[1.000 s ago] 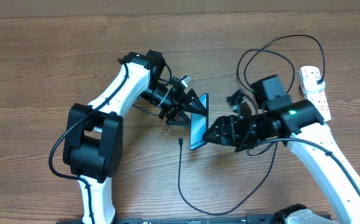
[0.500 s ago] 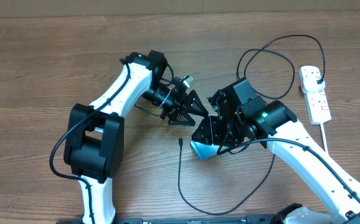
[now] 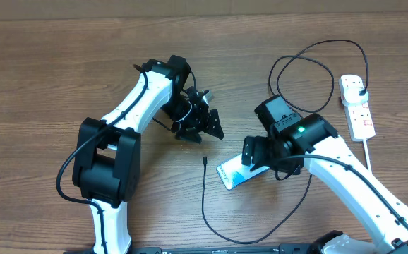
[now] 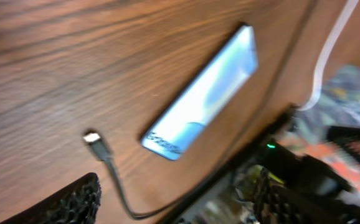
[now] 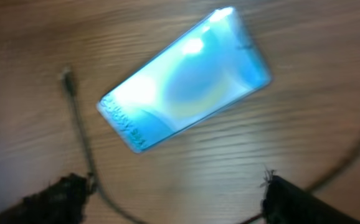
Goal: Plug charger to phone and switch on socket
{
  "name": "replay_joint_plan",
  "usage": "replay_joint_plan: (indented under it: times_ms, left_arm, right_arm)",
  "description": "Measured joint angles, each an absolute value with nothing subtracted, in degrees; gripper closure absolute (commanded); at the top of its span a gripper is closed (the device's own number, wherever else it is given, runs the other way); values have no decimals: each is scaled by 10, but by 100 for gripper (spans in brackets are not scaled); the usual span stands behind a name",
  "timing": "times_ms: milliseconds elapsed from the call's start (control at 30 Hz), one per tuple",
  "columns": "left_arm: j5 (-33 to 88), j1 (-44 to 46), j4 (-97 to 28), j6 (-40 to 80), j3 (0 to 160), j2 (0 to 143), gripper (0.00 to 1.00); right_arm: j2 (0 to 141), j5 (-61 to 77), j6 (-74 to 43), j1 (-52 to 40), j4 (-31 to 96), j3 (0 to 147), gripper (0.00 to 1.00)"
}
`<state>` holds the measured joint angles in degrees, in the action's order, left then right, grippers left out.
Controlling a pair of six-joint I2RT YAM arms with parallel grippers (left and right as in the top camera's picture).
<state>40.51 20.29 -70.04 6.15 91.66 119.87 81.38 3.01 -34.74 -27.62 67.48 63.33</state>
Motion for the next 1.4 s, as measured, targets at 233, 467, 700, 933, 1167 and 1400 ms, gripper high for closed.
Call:
replay_joint_plan:
  times_ms: [233, 467, 700, 933, 1167, 1400]
  left_arm:
    - [280, 262, -676, 95, 917, 1199, 11]
    - [150, 380, -635, 109, 917, 1199, 12]
    - [64, 474, -583, 110, 917, 1199, 8]
    - [22, 518, -549, 110, 912, 1199, 2]
    - [19, 522, -483, 110, 860, 1199, 1]
    - [22, 522, -449, 110, 828, 1193, 3]
  right_arm:
    - [814, -29, -376, -152, 678, 633, 0]
    - [814, -40, -384, 33, 673, 633, 0]
    - [814, -16, -374, 145, 681, 633, 0]
    - [814, 18, -353, 158, 681, 633, 0]
    - [814, 28, -347, 158, 681, 633, 0]
    - [814, 30, -345, 158, 682, 633, 0]
